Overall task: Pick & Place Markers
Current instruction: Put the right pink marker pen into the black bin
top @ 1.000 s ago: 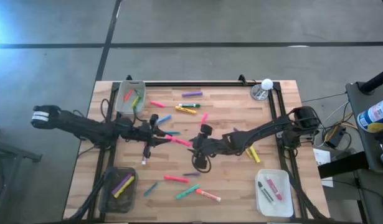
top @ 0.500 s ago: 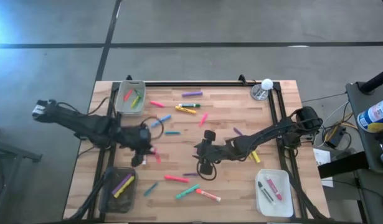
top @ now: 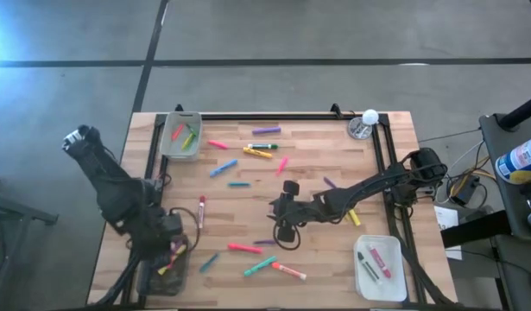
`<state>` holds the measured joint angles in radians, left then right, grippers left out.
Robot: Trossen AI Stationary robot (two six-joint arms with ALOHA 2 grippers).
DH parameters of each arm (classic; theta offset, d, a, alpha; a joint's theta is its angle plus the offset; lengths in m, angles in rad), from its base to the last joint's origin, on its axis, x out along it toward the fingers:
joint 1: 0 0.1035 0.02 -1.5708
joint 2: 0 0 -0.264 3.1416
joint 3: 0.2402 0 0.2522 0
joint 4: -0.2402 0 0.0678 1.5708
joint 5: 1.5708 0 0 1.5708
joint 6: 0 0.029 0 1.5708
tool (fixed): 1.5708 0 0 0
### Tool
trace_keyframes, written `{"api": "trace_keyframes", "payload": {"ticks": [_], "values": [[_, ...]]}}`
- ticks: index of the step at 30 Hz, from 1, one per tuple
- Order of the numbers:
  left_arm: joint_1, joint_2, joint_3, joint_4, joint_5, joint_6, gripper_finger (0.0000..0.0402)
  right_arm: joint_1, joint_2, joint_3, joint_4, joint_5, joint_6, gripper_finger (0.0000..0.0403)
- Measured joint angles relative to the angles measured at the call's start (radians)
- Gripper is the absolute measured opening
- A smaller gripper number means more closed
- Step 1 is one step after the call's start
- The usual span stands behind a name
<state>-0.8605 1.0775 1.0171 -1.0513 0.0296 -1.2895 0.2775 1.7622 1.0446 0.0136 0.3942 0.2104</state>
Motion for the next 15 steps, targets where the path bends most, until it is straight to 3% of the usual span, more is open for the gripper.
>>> {"api": "trace_keyframes", "payload": {"ticks": [7,15], "values": [[-0.108,0.049,-0.037,-0.003,0.004,-0.129,0.0067,0.0,0.0,-0.004,0.001,-0.001,0.0,0.0182],[-0.11,0.088,-0.132,0.123,0.148,-0.149,0.0075,0.0,0.0,-0.007,0.003,-0.001,0.0,0.0183]]}}
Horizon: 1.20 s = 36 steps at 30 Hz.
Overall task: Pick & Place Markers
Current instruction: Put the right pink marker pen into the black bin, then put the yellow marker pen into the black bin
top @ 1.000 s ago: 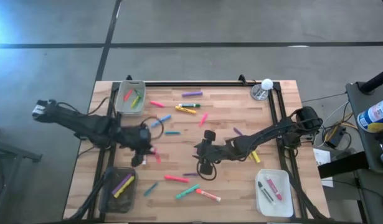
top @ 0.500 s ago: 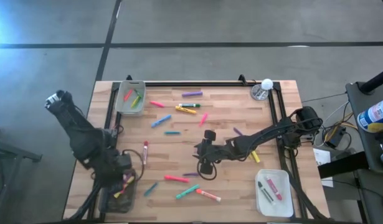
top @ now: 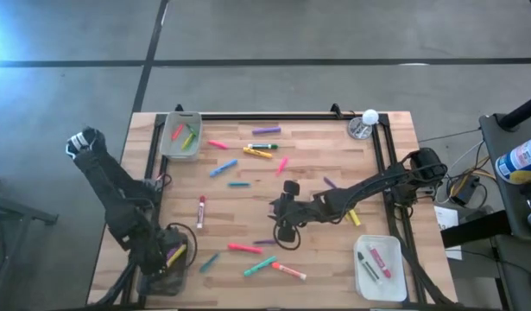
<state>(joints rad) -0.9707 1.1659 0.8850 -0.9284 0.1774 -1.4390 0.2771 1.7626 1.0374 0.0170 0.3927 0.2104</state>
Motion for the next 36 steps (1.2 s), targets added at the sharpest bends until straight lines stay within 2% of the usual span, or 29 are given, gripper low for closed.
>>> {"api": "trace_keyframes", "payload": {"ticks": [5,10,15,17,20,24,31,36], "values": [[0.0,0.018,-0.027,0.007,0.027,-0.038,0.0106,0.0,0.0,0.0,0.0,0.0,0.0,0.0182],[0.0,0.025,-0.025,0.01,0.035,-0.037,0.0119,0.0,0.0,0.0,0.0,0.0,0.0,0.0183],[0.003,-0.002,-0.007,0.01,0.049,0.036,0.012,0.0,0.0,0.0,0.0,0.0,0.0,0.0183],[0.013,-0.02,-0.002,0.011,0.009,0.091,0.012,0.0,0.0,0.0,-0.001,0.0,0.0,0.0183],[0.052,-0.049,-0.003,0.032,-0.098,0.217,0.0115,0.0,0.0,0.0,-0.001,0.0,-0.001,0.0182],[0.143,-0.084,-0.026,0.148,-0.185,0.484,0.0096,0.0,0.0,-0.007,0.023,0.0,-0.001,0.0182],[0.412,-0.089,-0.113,0.455,-0.195,1.018,0.0051,0.0,0.0,-0.045,0.141,0.0,-0.034,0.0182],[0.62,-0.089,-0.267,0.821,-0.195,1.299,0.0029,-0.001,0.0,-0.081,0.224,0.001,-0.031,0.0182]]}}
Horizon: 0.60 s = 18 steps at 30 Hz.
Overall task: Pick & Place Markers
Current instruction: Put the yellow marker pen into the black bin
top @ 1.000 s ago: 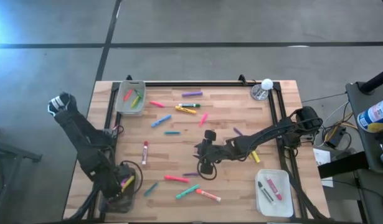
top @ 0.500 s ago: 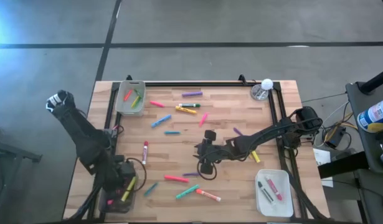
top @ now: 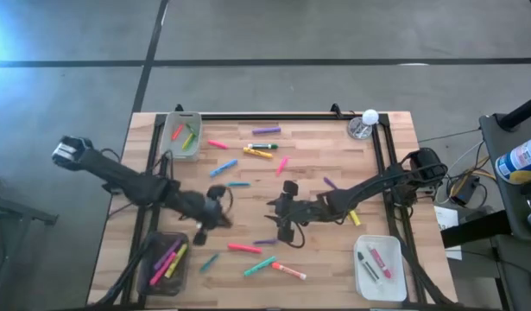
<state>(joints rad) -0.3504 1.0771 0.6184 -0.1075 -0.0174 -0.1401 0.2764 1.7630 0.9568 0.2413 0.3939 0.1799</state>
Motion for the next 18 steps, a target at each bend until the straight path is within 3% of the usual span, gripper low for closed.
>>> {"api": "trace_keyframes", "payload": {"ticks": [4,8,11,15,18], "values": [[0.15,0.0,-0.174,0.439,-0.001,0.106,0.0019,-0.002,0.0,-0.03,0.046,0.034,0.032,0.0182],[0.268,0.0,-0.362,0.895,-0.001,0.109,0.0016,-0.012,0.0,-0.043,0.045,0.164,0.143,0.0182],[0.327,0.0,-0.483,1.14,-0.001,0.104,0.0016,-0.031,0.001,-0.049,0.044,0.218,0.231,0.0183],[0.365,0.0,-0.6,1.306,-0.016,0.098,0.0016,-0.078,0.001,-0.052,0.028,0.234,0.338,0.0187],[0.369,-0.005,-0.609,1.272,-0.043,0.098,0.0016,-0.123,0.001,-0.052,-0.007,0.235,0.391,0.0196]]}}
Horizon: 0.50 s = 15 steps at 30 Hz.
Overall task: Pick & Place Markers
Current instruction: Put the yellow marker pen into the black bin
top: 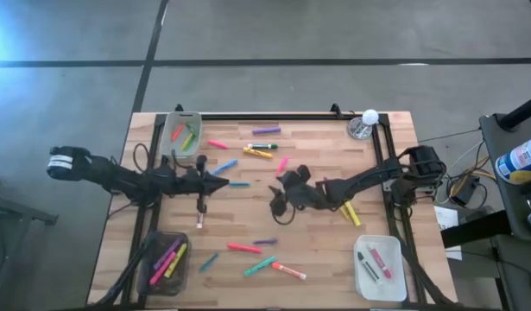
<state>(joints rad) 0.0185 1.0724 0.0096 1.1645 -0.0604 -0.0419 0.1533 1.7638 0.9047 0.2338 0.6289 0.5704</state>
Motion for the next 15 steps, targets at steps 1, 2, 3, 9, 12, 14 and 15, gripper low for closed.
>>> {"api": "trace_keyframes", "payload": {"ticks": [1,2,3,9,12,14,15], "values": [[0.0,0.004,0.003,-0.015,-0.005,0.002,0.0016,-0.015,0.0,0.0,-0.003,0.0,0.009,0.02],[0.0,0.008,0.008,-0.036,-0.009,0.009,0.0016,-0.03,0.0,0.0,-0.003,-0.001,0.011,0.0205],[0.0,0.009,0.011,-0.045,-0.011,0.014,0.0016,-0.046,0.0,0.0,-0.004,-0.001,0.011,0.021],[0.0,0.01,0.005,-0.048,-0.018,0.017,0.0016,-0.156,0.0,0.002,-0.017,-0.146,-0.02,0.0247],[0.0,0.01,0.002,-0.05,-0.017,0.017,0.0016,-0.213,0.0,0.003,-0.019,-0.219,-0.091,0.0265],[0.0,0.01,0.002,-0.05,-0.017,0.016,0.0016,-0.252,0.0,0.004,-0.02,-0.25,-0.15,0.0274],[0.0,0.01,0.002,-0.05,-0.017,0.016,0.0016,-0.272,0.0,0.006,-0.021,-0.266,-0.176,0.0277]]}}
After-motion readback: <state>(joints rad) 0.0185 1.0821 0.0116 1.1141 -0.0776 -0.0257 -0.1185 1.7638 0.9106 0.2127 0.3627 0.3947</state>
